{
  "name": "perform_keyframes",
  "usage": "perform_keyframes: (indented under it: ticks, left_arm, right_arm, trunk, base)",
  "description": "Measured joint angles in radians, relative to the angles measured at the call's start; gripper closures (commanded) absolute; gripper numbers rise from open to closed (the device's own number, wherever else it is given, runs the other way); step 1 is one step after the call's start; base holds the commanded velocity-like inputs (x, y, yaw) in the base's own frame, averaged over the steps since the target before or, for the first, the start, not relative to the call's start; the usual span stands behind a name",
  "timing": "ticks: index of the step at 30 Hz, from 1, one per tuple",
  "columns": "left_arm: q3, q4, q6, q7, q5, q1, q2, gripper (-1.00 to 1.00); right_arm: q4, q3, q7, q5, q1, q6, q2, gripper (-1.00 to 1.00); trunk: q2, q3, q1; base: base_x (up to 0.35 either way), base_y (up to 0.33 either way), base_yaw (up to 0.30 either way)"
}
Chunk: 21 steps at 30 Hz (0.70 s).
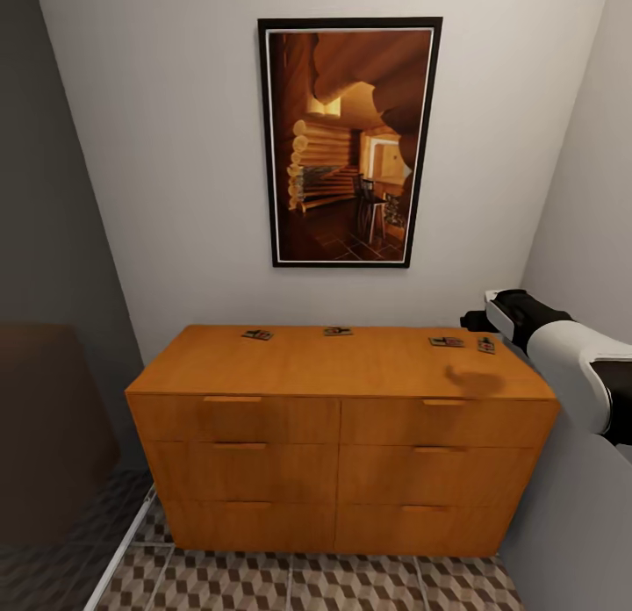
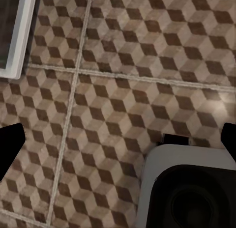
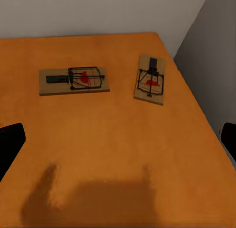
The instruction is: Take the four mousetraps from the cabinet in the bathroom and place them on the bathroom floor. Make sure all four end up on the same floor surface, and ensure that at least two of them are either under or directly next to the same bathroom sink.
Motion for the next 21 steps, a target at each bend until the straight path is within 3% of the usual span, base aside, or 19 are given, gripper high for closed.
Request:
perform_keyframes:
  ticks: [9, 21]
  left_arm:
    - [0.000, 0.000, 0.000, 0.000, 0.000, 0.000, 0.000, -1.00]
    - [0.000, 0.000, 0.000, 0.000, 0.000, 0.000, 0.000, -1.00]
  right_arm:
    - [0.000, 0.000, 0.000, 0.000, 0.000, 0.000, 0.000, -1.00]
    - [0.000, 0.000, 0.000, 0.000, 0.000, 0.000, 0.000, -1.00]
  trunk:
    - [0.000, 0.000, 0.000]
    - [0.000, 0.000, 0.000]
  base:
    - [0.000, 0.044, -0.057]
    - [0.000, 0.002, -0.268]
